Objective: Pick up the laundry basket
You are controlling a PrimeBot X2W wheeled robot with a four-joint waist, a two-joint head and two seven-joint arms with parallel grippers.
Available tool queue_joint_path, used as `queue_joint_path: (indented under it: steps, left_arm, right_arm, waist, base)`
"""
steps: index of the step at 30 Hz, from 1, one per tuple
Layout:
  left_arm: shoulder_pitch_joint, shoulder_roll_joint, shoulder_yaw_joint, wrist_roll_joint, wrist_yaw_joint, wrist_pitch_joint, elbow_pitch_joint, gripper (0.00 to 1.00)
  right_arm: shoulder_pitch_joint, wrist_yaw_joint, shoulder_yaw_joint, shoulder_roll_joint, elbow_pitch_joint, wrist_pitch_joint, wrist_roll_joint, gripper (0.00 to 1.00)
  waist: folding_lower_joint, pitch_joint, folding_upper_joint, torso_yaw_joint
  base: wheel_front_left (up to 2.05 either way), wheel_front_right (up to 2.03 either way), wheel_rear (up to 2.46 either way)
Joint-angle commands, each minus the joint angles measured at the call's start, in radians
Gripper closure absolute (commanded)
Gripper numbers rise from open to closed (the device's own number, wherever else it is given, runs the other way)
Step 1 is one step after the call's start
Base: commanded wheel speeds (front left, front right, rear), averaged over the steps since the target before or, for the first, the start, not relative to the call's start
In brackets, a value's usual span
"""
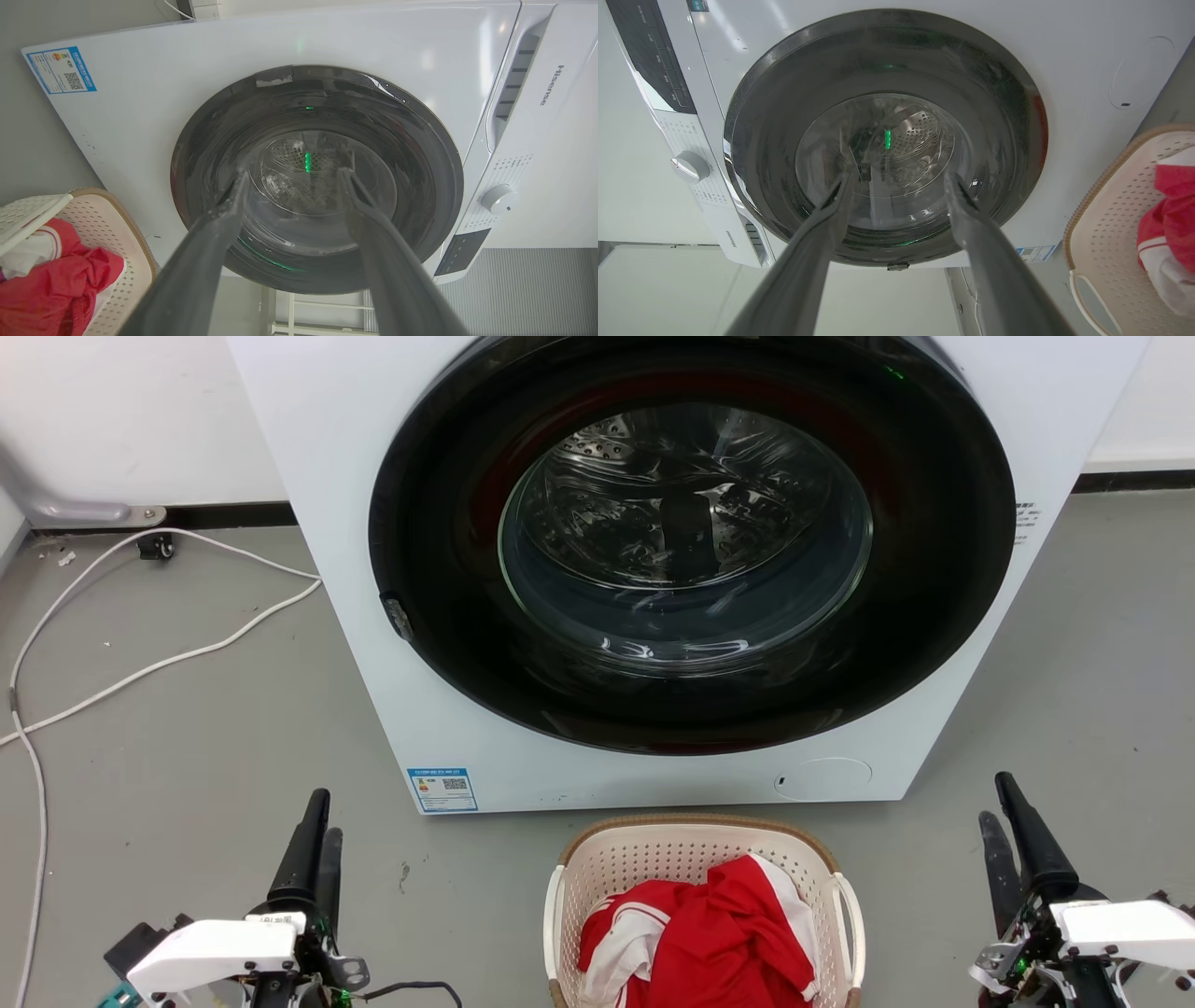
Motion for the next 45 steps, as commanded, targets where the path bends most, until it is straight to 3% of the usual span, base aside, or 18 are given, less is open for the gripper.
queue_joint_path:
  steps: [1, 12, 24, 45]
  left_arm:
    - [-0.015, 0.003, 0.005, 0.032, 0.000, -0.010, -0.027, 0.00]
    - [-0.006, 0.004, 0.004, 0.254, 0.010, -0.060, -0.083, 0.00]
    - [0.015, 0.004, -0.034, 0.506, 0.059, -0.107, -0.131, 0.00]
    - [0.040, 0.005, -0.072, 0.829, 0.083, -0.174, -0.175, 0.00]
  right_arm:
    - [-0.020, 0.000, 0.000, -0.001, -0.027, -0.011, -0.033, 0.00]
    - [-0.003, 0.000, 0.021, -0.001, -0.107, -0.060, -0.294, 0.00]
    - [0.015, 0.000, 0.049, -0.001, -0.154, -0.108, -0.581, 0.00]
    - [0.047, 0.000, 0.062, -0.001, -0.203, -0.175, -0.918, 0.00]
  waist:
    - [-0.0001, 0.000, 0.0000, 0.000]
    - [-0.0001, 0.005, 0.0000, 0.000]
    - [-0.0001, 0.008, 0.0000, 0.003]
    - [-0.0001, 0.016, 0.0000, 0.003]
  base:
    - [0.00, 0.00, 0.00]
    - [0.00, 0.00, 0.00]
    - [0.00, 0.00, 0.00]
    - [0.00, 0.00, 0.00]
